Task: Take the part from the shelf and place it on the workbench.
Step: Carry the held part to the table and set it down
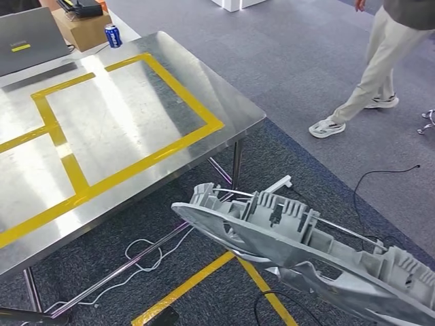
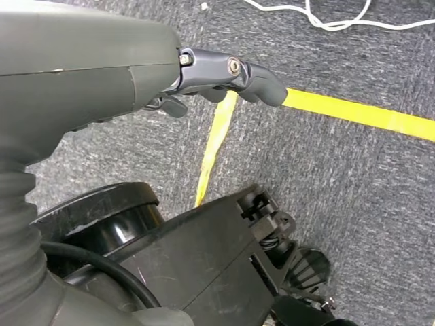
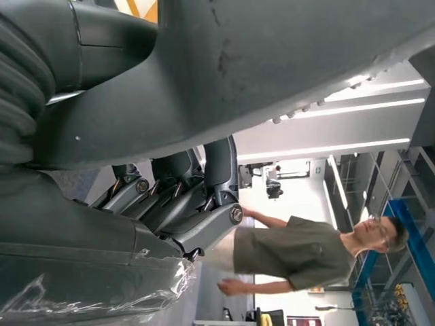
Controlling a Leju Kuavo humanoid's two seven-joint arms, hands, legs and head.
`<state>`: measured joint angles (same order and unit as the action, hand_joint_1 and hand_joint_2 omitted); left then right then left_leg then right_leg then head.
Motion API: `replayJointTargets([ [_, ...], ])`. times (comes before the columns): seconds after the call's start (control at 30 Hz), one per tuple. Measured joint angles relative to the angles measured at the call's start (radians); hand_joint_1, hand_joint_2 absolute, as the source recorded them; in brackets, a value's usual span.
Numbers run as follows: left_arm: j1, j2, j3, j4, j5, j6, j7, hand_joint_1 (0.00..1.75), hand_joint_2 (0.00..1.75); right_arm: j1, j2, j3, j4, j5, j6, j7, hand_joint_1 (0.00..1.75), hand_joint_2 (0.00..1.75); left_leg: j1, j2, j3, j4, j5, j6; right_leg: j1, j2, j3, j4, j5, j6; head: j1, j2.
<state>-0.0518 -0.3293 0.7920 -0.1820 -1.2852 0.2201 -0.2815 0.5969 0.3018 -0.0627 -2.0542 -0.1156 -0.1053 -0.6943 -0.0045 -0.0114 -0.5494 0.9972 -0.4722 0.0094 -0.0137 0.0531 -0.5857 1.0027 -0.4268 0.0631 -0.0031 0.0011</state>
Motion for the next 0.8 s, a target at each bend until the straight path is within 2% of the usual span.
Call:
replayJointTargets([
  [0.07, -0.001, -0.001, 0.003, 0.0, 0.004, 0.003, 0.0, 0.0, 1.75, 0.0, 0.01, -0.008, 0.001, 0.025, 0.001, -0.001, 1.75, 1.75, 0.005, 0.001, 0.009, -0.019, 0.006, 0.009, 0.0, -0.004, -0.003, 0.002, -0.004, 0.007, 0.0, 0.0],
  [0.1, -0.001, -0.002, 0.005, 0.0, 0.004, 0.004, 0.0, 0.0, 1.75, -0.001, 0.013, -0.011, 0.001, 0.045, -0.005, -0.002, 1.75, 1.75, 0.008, 0.003, 0.017, -0.03, 0.009, 0.012, 0.001, -0.012, -0.013, 0.022, -0.015, 0.009, 0.003, 0.0],
  [0.13, -0.001, -0.003, 0.007, 0.0, 0.005, 0.005, 0.0, 0.0, 1.75, -0.002, 0.016, -0.013, 0.001, 0.075, -0.017, -0.002, 1.75, 1.75, 0.012, 0.005, 0.025, -0.038, 0.01, 0.014, 0.002, -0.021, -0.035, 0.066, -0.036, 0.011, 0.005, 0.0],
  [0.2, -0.001, -0.003, 0.01, 0.0, 0.005, 0.007, 0.0, 0.0, 1.75, 0.0, 0.018, -0.014, 0.002, 0.139, -0.045, -0.002, 1.75, 1.75, 0.012, 0.011, 0.034, -0.04, 0.002, 0.016, -0.001, -0.038, -0.103, 0.201, -0.091, 0.016, 0.01, 0.0],
  [0.23, -0.001, -0.003, 0.011, 0.0, 0.005, 0.007, 0.0, 0.0, 1.75, 0.002, 0.019, -0.014, 0.002, 0.162, -0.055, -0.002, 1.75, 1.75, 0.013, 0.013, 0.039, -0.04, -0.003, 0.015, -0.003, -0.042, -0.134, 0.257, -0.107, 0.02, 0.01, 0.0],
  [0.27, -0.001, -0.003, 0.013, 0.0, 0.005, 0.008, 0.0, 0.0, 1.75, 0.004, 0.019, -0.015, 0.002, 0.175, -0.062, -0.002, 1.75, 1.75, 0.015, 0.014, 0.045, -0.04, -0.009, 0.011, -0.006, -0.044, -0.148, 0.28, -0.105, 0.024, 0.01, 0.0],
  [0.3, 0.0, -0.003, 0.014, 0.0, 0.005, 0.008, 0.0, 0.0, 1.75, 0.006, 0.019, -0.015, 0.002, 0.18, -0.065, -0.002, 1.75, 1.75, 0.018, 0.015, 0.054, -0.039, -0.015, 0.006, -0.01, -0.045, -0.142, 0.262, -0.082, 0.028, 0.01, 0.0],
  [0.37, 0.0, -0.003, 0.017, 0.0, 0.005, 0.008, 0.0, 0.0, 1.75, 0.006, 0.02, -0.015, 0.003, 0.184, -0.069, -0.002, 1.75, 1.75, 0.025, 0.015, 0.076, -0.036, -0.034, -0.011, -0.018, -0.051, -0.077, 0.137, -0.015, 0.04, 0.01, 0.0],
  [0.4, 0.0, -0.002, 0.018, 0.0, 0.005, 0.008, 0.0, 0.0, 1.75, 0.005, 0.02, -0.015, 0.003, 0.188, -0.07, -0.002, 1.75, 1.75, 0.027, 0.015, 0.085, -0.032, -0.047, -0.02, -0.02, -0.051, -0.043, 0.077, 0.001, 0.042, 0.015, 0.0],
  [0.43, -0.001, -0.001, 0.018, 0.0, 0.004, 0.008, 0.0, 0.0, 1.75, 0.005, 0.021, -0.015, 0.003, 0.195, -0.073, -0.002, 1.75, 1.75, 0.027, 0.015, 0.091, -0.031, -0.058, -0.028, -0.021, -0.05, -0.021, 0.039, 0.004, 0.037, 0.017, 0.0],
  [0.47, -0.002, -0.001, 0.019, 0.0, 0.004, 0.008, 0.0, 0.0, 1.75, 0.005, 0.023, -0.015, 0.004, 0.207, -0.077, -0.002, 1.75, 1.75, 0.025, 0.015, 0.095, -0.032, -0.067, -0.034, -0.019, -0.048, -0.012, 0.028, -0.006, 0.029, 0.016, 0.0],
  [0.53, -0.003, -0.001, 0.02, 0.0, 0.004, 0.008, 0.0, 0.0, 1.75, 0.008, 0.026, -0.014, 0.003, 0.241, -0.085, -0.002, 1.75, 1.75, 0.026, 0.015, 0.102, -0.042, -0.078, -0.043, -0.015, -0.042, -0.012, 0.03, -0.022, 0.001, 0.01, 0.0],
  [0.57, -0.003, -0.001, 0.02, 0.0, 0.003, 0.008, 0.0, 0.0, 1.75, 0.012, 0.028, -0.013, 0.003, 0.258, -0.09, -0.002, 1.75, 1.75, 0.027, 0.015, 0.105, -0.04, -0.082, -0.046, -0.013, -0.04, -0.008, 0.03, -0.029, -0.008, 0.006, 0.0],
  [0.6, -0.004, -0.001, 0.02, 0.0, 0.003, 0.008, -0.001, 0.0, 1.75, 0.015, 0.029, -0.012, 0.002, 0.271, -0.095, -0.003, 1.75, 1.75, 0.028, 0.015, 0.096, -0.017, -0.091, -0.049, -0.012, -0.038, 0.0, 0.028, -0.036, -0.018, 0.004, 0.0],
  [0.63, -0.004, -0.001, 0.02, 0.0, 0.003, 0.008, -0.002, 0.0, 1.75, 0.017, 0.03, -0.011, 0.002, 0.282, -0.099, -0.003, 1.75, 1.75, 0.028, 0.015, 0.07, 0.03, -0.106, -0.049, -0.011, -0.036, 0.012, 0.025, -0.044, -0.026, 0.001, 0.0],
  [0.67, -0.004, 0.0, 0.02, 0.0, 0.003, 0.008, -0.005, 0.0, 1.75, 0.019, 0.032, -0.01, 0.001, 0.291, -0.102, -0.003, 1.75, 1.75, 0.027, 0.015, 0.025, 0.102, -0.124, -0.047, -0.008, -0.037, 0.024, 0.021, -0.053, -0.032, -0.001, 0.0],
  [0.7, -0.003, 0.0, 0.02, 0.0, 0.004, 0.008, -0.009, 0.0, 1.75, 0.02, 0.033, -0.01, 0.001, 0.299, -0.105, -0.003, 1.75, 1.75, 0.024, 0.015, -0.034, 0.185, -0.141, -0.045, -0.005, -0.036, 0.039, 0.017, -0.063, -0.037, -0.002, 0.0],
  [0.73, -0.003, 0.0, 0.021, 0.0, 0.004, 0.008, -0.013, 0.0, 1.75, 0.02, 0.033, -0.009, 0.001, 0.308, -0.107, -0.003, 1.75, 1.75, 0.022, 0.014, -0.093, 0.255, -0.145, -0.041, -0.001, -0.036, 0.056, 0.013, -0.076, -0.04, -0.002, 0.0],
  [0.77, -0.002, 0.0, 0.022, 0.0, 0.004, 0.008, -0.017, 0.0, 1.75, 0.021, 0.033, -0.009, 0.001, 0.319, -0.111, -0.003, 1.75, 1.75, 0.02, 0.014, -0.142, 0.294, -0.127, -0.038, 0.002, -0.034, 0.076, 0.009, -0.09, -0.042, -0.003, 0.0],
  [0.8, -0.002, 0.0, 0.022, 0.0, 0.005, 0.008, -0.019, 0.0, 1.75, 0.023, 0.033, -0.01, 0.001, 0.331, -0.115, -0.003, 1.75, 1.75, 0.018, 0.014, -0.171, 0.292, -0.086, -0.034, 0.005, -0.031, 0.1, 0.004, -0.105, -0.042, -0.002, 0.0],
])
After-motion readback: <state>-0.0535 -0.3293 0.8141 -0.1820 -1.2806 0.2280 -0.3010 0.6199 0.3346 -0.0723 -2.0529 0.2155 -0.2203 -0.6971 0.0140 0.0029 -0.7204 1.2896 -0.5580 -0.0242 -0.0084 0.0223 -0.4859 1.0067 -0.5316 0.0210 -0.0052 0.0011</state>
